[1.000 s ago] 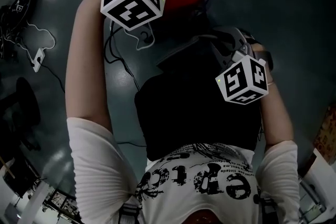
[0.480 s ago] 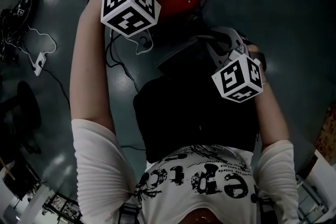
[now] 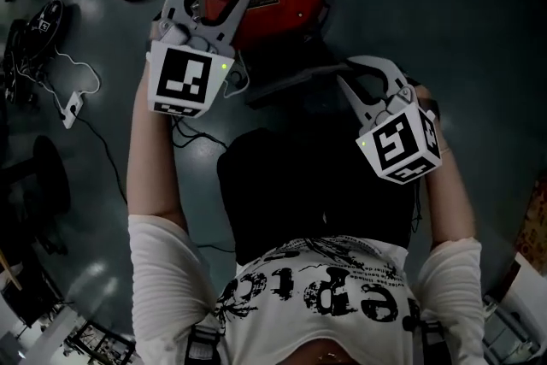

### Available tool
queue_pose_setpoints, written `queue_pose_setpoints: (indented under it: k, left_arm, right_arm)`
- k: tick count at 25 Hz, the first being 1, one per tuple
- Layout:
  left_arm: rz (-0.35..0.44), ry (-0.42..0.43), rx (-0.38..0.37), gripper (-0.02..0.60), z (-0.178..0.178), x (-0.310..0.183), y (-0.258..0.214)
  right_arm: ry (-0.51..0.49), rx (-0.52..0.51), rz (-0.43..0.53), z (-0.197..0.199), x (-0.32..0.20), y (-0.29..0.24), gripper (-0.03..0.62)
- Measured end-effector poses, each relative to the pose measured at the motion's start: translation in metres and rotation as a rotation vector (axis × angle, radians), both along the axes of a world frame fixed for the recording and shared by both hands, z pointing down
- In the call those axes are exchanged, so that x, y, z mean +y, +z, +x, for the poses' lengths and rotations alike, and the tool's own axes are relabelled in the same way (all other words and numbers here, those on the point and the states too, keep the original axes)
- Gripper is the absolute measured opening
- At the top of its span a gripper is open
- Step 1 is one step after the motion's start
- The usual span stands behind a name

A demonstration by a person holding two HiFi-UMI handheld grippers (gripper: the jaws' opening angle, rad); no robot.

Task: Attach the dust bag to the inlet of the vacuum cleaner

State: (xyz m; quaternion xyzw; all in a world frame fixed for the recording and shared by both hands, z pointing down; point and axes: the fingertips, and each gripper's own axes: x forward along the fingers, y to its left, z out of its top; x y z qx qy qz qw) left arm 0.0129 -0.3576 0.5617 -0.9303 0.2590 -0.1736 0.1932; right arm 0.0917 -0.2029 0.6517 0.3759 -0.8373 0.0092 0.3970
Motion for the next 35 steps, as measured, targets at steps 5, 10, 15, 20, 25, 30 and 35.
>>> queue_pose_setpoints:
  k: [5,10,15,20,25,30,35]
  left_arm:
    - [-0.183,-0.161,0.5,0.003,-0.051,0.06,-0.062]
    - [-0.192,-0.327,0.579,0.003,-0.058,0.101,-0.052]
    - [-0.338,-0.388,0.588,0.003,-0.05,0.113,-0.091]
    - [-0.442,-0.419,0.52,0.002,-0.054,0.138,-0.206]
    - [-0.444,-0.439,0.439,0.003,-0.058,0.168,-0.341]
    - [-0.398,-0.421,0.416,0.003,-0.054,0.211,-0.472]
    - [-0.379,-0.422,0.464,0.003,-0.056,0.25,-0.541]
  right_arm:
    - [0.067,-0.397,0.262,-0.008,-0.01,-0.111,0.063]
    - [0.161,-0.496,0.408,-0.014,-0.014,-0.135,0.028]
    - [0.267,-0.535,0.359,-0.015,-0.019,-0.189,0.002]
    - [0.29,-0.534,0.303,-0.007,-0.008,-0.312,0.002]
    - [0.249,-0.475,0.3,-0.008,0.032,-0.444,0.002]
    - [0.252,-0.414,0.424,-0.002,0.078,-0.578,0.002]
    - [0.287,-0.421,0.464,0.005,0.12,-0.649,0.002]
